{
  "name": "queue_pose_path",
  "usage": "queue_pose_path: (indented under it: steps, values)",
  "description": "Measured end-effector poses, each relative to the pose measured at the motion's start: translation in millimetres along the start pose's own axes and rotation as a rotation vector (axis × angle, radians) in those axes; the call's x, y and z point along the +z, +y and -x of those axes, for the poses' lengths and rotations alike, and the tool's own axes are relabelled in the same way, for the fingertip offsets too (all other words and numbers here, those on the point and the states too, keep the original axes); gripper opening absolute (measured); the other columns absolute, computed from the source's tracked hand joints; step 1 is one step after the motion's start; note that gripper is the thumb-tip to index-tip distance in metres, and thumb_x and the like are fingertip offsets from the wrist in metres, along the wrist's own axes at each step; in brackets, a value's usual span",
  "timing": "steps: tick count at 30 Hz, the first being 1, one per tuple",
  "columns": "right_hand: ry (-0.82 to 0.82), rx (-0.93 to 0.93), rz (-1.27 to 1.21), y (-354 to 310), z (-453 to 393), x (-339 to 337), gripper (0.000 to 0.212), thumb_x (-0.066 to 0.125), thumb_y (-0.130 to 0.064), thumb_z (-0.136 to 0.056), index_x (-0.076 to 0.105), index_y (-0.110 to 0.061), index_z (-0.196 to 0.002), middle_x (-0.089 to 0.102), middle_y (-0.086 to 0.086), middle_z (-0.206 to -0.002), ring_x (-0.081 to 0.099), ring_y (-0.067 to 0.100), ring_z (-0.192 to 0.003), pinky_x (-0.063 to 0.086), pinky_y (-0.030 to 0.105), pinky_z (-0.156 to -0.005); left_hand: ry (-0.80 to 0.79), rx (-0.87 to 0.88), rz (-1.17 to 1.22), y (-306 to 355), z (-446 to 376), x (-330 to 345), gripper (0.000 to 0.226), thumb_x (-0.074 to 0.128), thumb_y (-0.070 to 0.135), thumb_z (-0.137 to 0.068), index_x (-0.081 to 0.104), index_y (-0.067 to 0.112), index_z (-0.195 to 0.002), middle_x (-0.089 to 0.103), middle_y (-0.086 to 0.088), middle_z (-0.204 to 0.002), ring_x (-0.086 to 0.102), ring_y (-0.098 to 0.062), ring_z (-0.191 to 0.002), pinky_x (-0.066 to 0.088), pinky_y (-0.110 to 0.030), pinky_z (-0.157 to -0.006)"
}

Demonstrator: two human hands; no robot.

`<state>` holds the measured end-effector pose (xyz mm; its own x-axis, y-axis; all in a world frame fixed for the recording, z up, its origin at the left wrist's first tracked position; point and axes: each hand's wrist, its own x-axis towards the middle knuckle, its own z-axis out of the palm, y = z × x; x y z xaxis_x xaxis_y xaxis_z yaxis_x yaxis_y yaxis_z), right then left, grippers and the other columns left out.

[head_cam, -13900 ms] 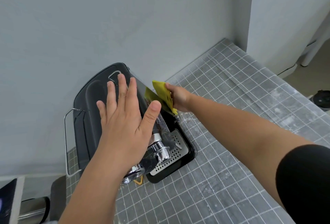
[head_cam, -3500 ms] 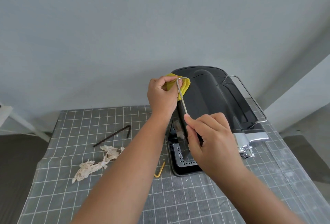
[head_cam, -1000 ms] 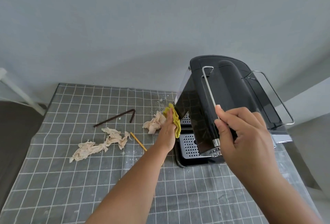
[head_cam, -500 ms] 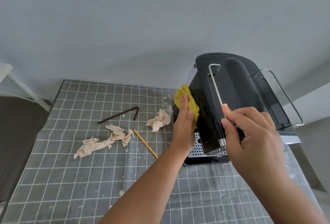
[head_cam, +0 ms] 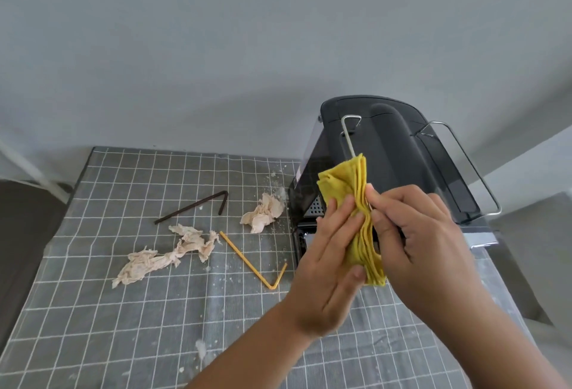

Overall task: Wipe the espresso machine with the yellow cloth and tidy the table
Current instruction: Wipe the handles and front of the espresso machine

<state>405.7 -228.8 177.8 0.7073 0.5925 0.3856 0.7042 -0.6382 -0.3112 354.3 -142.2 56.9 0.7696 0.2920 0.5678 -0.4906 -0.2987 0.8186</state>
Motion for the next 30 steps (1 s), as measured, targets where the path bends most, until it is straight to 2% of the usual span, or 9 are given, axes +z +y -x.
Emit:
queue_pose_path:
  steps: [4, 7, 10, 13, 16, 19, 22, 26, 30]
  values:
    - [-0.025, -0.02, 0.03, 1.3, -2.6, -1.4, 0.033, 0.047, -0.018, -0.092, 0.067, -0.012, -0.117, 0.06, -0.005, -0.09, 0.049, 0.018, -0.076, 0.033, 0.011, -0.069, -0.031, 0.093, -0.143, -12.1, -20.8, -11.7, 0.059, 0.027, 0.039, -0.103, 0.045, -0.006, -0.137, 0.041, -0.02, -0.149, 0.032, -0.039, -0.143, 0.028, -0.061, -0.112]
    - [-0.016, -0.021, 0.024, 1.1, -1.9, 0.5, 0.033, 0.048, -0.014, -0.091, 0.068, -0.011, -0.118, 0.06, -0.002, -0.088, 0.047, 0.021, -0.073, 0.037, 0.023, -0.067, -0.051, 0.054, -0.301, -22.0, -60.0, -33.8, 0.051, 0.03, 0.032, -0.1, 0.05, 0.0, -0.134, 0.048, -0.012, -0.142, 0.042, -0.026, -0.135, 0.039, -0.057, -0.103]
    - [-0.019, -0.017, 0.022, 1.4, -0.8, 1.5, 0.035, 0.048, -0.011, -0.09, 0.066, -0.009, -0.119, 0.061, -0.002, -0.088, 0.047, 0.021, -0.074, 0.037, 0.025, -0.069, -0.076, -0.003, -0.421, -27.9, -98.3, -51.6, 0.045, 0.034, 0.024, -0.096, 0.052, 0.005, -0.132, 0.049, -0.007, -0.141, 0.043, -0.014, -0.125, 0.043, -0.055, -0.098]
    - [-0.018, -0.013, 0.026, 1.6, 0.6, 2.3, 0.035, 0.049, -0.011, -0.089, 0.067, -0.008, -0.119, 0.061, -0.002, -0.087, 0.047, 0.021, -0.074, 0.037, 0.024, -0.068, -0.092, 0.006, -0.452, -29.4, -112.1, -56.9, 0.042, 0.038, 0.02, -0.093, 0.055, 0.005, -0.128, 0.052, -0.005, -0.138, 0.046, -0.014, -0.117, 0.044, -0.051, -0.094]
    - [-0.001, -0.016, 0.012, 2.2, 1.9, 3.7, 0.034, 0.05, -0.01, -0.089, 0.067, -0.008, -0.118, 0.061, 0.0, -0.086, 0.047, 0.022, -0.072, 0.04, 0.027, -0.066, -0.089, 0.033, -0.418, -25.9, -96.2, -55.4, 0.039, 0.038, 0.018, -0.093, 0.058, 0.006, -0.124, 0.055, -0.003, -0.135, 0.05, -0.016, -0.122, 0.044, -0.049, -0.097]
    - [0.0, -0.02, -0.008, 1.4, 2.2, 2.5, 0.032, 0.051, -0.01, -0.089, 0.068, -0.01, -0.116, 0.06, -0.001, -0.085, 0.047, 0.023, -0.071, 0.041, 0.028, -0.067, -0.107, 0.097, -0.349, -16.0, -65.4, -48.9, 0.037, 0.04, 0.017, -0.093, 0.061, 0.005, -0.121, 0.058, -0.004, -0.132, 0.045, -0.025, -0.136, 0.039, -0.053, -0.107]
    - [-0.005, -0.021, 0.013, 1.6, 1.4, 2.0, 0.032, 0.052, -0.01, -0.088, 0.068, -0.009, -0.115, 0.06, -0.001, -0.086, 0.047, 0.02, -0.072, 0.039, 0.025, -0.068, -0.121, 0.158, -0.325, -9.7, -51.1, -46.1, 0.039, 0.043, 0.018, -0.092, 0.063, 0.002, -0.122, 0.06, -0.007, -0.132, 0.041, -0.029, -0.14, 0.032, -0.052, -0.114]
    - [0.005, -0.021, 0.011, 1.7, 0.5, 2.9, 0.033, 0.051, -0.008, -0.087, 0.068, -0.009, -0.116, 0.06, 0.0, -0.085, 0.046, 0.021, -0.072, 0.038, 0.026, -0.068, -0.165, 0.241, -0.454, -18.9, -75.2, -55.3, 0.04, 0.042, 0.024, -0.092, 0.064, 0.003, -0.118, 0.062, -0.007, -0.126, 0.051, -0.027, -0.128, 0.044, -0.05, -0.099]
    - [0.021, -0.022, 0.021, 1.6, 1.5, 4.2, 0.037, 0.052, -0.004, -0.084, 0.067, -0.005, -0.117, 0.061, 0.001, -0.085, 0.046, 0.021, -0.072, 0.039, 0.026, -0.068, -0.105, 0.081, -0.534, -27.3, -111.8, -60.5, 0.04, 0.038, 0.025, -0.093, 0.063, 0.011, -0.121, 0.058, -0.001, -0.132, 0.053, -0.017, -0.116, 0.048, -0.04, -0.09]
